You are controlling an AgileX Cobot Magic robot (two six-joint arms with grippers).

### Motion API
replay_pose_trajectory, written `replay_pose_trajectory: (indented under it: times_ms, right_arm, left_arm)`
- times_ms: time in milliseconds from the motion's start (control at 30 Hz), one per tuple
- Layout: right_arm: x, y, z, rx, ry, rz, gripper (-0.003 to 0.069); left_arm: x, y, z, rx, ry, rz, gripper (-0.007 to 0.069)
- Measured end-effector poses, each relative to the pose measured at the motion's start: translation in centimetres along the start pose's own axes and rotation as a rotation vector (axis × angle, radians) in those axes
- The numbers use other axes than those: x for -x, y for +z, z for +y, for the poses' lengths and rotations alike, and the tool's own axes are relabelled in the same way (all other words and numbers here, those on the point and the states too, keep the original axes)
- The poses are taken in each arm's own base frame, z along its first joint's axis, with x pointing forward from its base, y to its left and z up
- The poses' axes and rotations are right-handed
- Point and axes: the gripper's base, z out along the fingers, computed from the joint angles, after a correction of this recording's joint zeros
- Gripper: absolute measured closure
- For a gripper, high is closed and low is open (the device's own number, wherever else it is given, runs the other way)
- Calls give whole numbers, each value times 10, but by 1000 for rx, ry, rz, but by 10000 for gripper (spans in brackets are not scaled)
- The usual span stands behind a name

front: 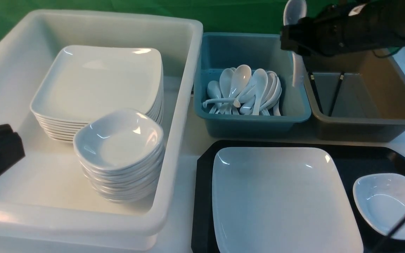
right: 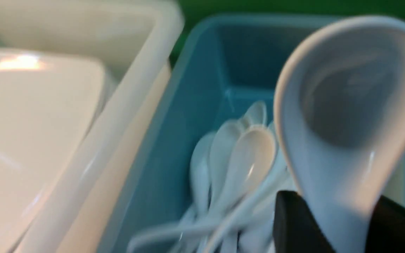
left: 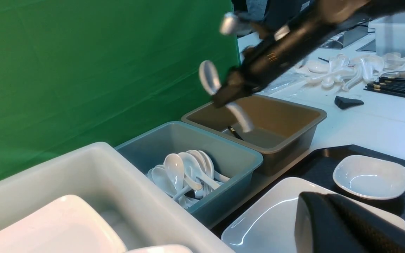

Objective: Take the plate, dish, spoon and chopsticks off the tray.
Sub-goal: Use the right arm to put the soup spoon into the small storage box in the middle, then use the right arm to grab a small plate from the dinner plate

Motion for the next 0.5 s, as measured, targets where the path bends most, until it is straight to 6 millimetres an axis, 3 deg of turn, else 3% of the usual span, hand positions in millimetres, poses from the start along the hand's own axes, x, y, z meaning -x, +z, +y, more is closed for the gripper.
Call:
replay_pose_trajectory:
  times_ms: [33,67,133,200,267,367,500]
  right_arm:
    - [0,7,-2,-4,9,-3,415]
    - [-4,29,-8,-13,40,9,366]
    - [-13,53,-15,-23,75,47,249]
    - [-20,61,-18,-25,80,82,152]
    - [-21,60,-17,-19,59,118,117]
    - [-16,36,-11,-16,-33,198,194]
    - [-12,-26,-2,-72,-176,397,368]
  left_arm:
    - [0,0,0,0,0,0,608]
    - [0,0,0,-4,0,5,608]
    - [-2,0,-1,-15,0,22,608]
    - [-3,0,-2,-24,1,35,608]
    - [-4,0,-3,-29,3,46,608]
    - [-6,0,-4,-39,1,61,608]
    - [-7,0,-5,-50,2,79,608]
